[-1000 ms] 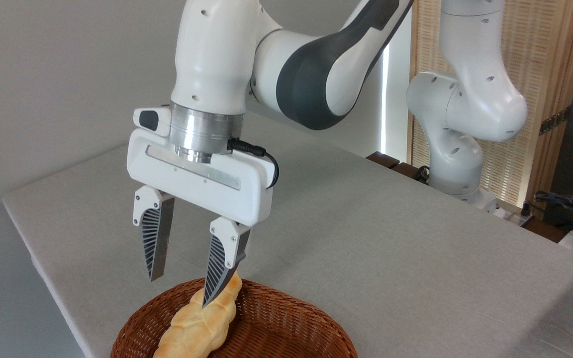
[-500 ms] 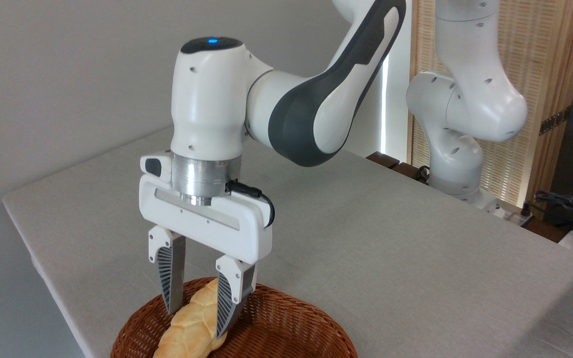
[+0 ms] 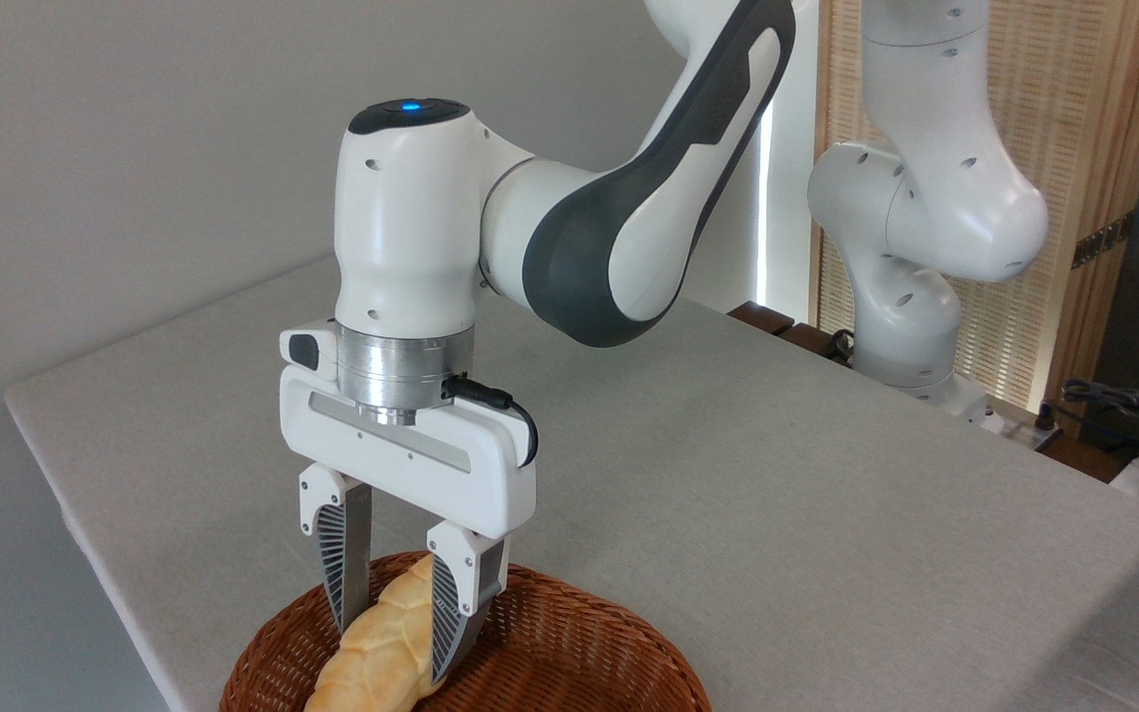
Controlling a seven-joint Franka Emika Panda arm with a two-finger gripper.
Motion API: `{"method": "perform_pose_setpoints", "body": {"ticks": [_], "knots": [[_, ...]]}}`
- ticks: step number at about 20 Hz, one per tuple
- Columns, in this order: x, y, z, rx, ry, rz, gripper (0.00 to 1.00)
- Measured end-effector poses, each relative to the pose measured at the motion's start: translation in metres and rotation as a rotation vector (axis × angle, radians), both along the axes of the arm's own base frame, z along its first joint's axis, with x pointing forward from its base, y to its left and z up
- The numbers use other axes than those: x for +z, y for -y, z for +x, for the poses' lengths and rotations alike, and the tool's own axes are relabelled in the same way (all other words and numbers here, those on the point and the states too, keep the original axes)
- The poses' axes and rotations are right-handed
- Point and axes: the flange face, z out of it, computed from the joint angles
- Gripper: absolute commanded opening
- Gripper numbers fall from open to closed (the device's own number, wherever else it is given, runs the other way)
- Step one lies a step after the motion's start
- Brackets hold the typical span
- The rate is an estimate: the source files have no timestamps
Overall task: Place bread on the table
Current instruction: 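Close the gripper fingers around the middle of the bread roll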
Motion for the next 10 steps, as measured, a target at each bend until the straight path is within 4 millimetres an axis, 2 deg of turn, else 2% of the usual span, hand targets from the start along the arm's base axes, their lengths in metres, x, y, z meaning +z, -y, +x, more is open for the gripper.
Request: {"method": "perform_pose_setpoints", "body": {"ticks": [8, 9, 10], "knots": [[0.0016, 0.0078, 0.0008, -0.019, 0.003, 0.006, 1.0], [0.0016, 0.0079, 0.0008, -0.019, 0.003, 0.006, 0.98], [0.0016, 0.0078, 0.0008, -0.022, 0.003, 0.008, 0.92]]}}
